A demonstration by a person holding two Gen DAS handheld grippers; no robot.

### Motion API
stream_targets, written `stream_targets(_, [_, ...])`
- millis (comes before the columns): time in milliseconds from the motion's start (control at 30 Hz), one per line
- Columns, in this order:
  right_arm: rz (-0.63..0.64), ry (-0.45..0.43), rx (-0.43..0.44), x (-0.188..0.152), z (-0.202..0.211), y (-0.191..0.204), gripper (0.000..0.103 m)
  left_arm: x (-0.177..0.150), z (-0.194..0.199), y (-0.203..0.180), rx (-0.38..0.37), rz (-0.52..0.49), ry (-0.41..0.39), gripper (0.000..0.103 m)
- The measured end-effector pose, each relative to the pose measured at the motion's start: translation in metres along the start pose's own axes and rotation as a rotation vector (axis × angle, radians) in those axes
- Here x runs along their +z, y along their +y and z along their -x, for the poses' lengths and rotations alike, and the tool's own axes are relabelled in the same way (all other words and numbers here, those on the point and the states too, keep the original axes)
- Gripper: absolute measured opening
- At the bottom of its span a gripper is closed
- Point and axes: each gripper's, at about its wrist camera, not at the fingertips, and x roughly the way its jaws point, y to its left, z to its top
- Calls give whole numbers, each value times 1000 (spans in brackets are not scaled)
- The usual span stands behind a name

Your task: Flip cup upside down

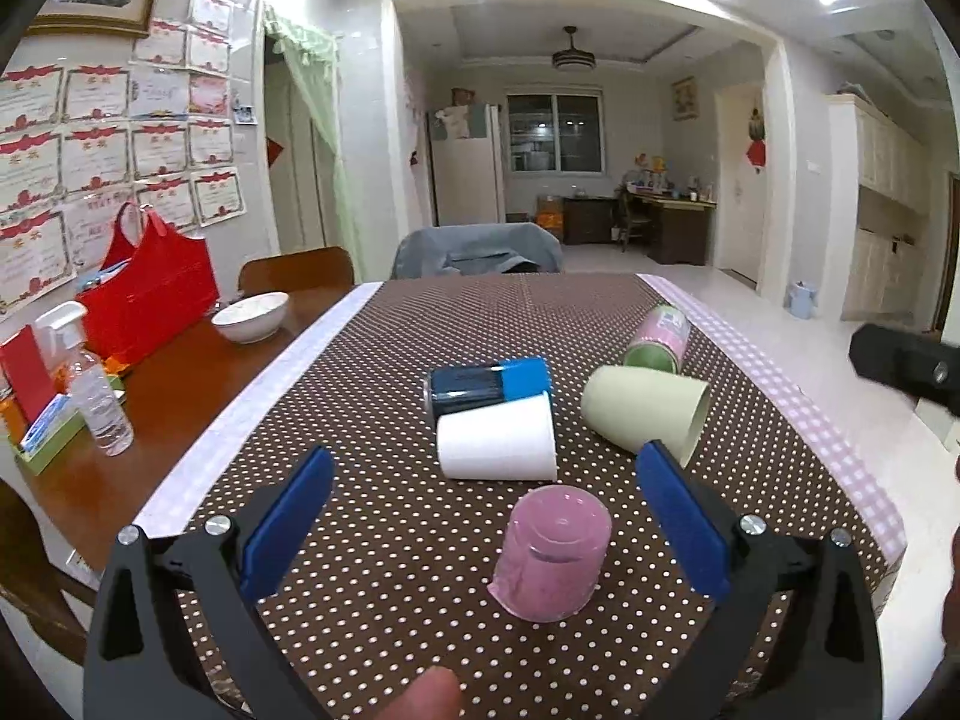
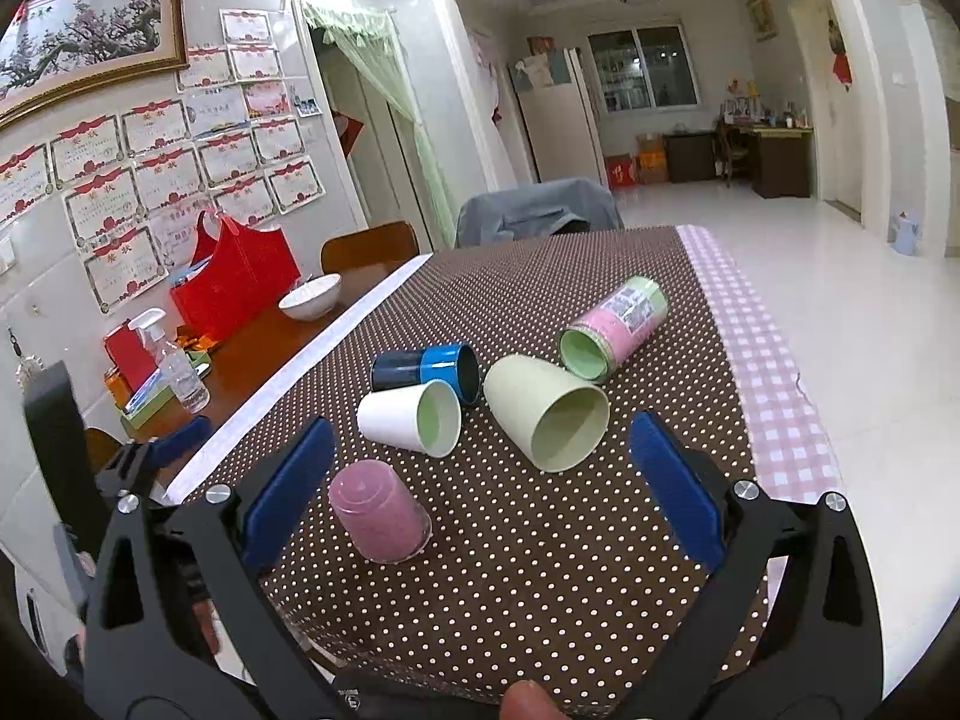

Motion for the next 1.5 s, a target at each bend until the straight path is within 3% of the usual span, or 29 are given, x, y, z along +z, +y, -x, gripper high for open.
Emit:
stream_targets(467, [57, -61, -81, 0, 16, 17, 97, 28, 45, 20, 75, 81, 33, 99])
stream_targets(733, [88, -87, -131, 0, 20, 25, 97, 43, 67, 16, 88, 76, 5, 99])
stream_targets(1500, [111, -138, -179, 4, 31, 28, 97, 51, 83, 3, 104, 76, -35, 99])
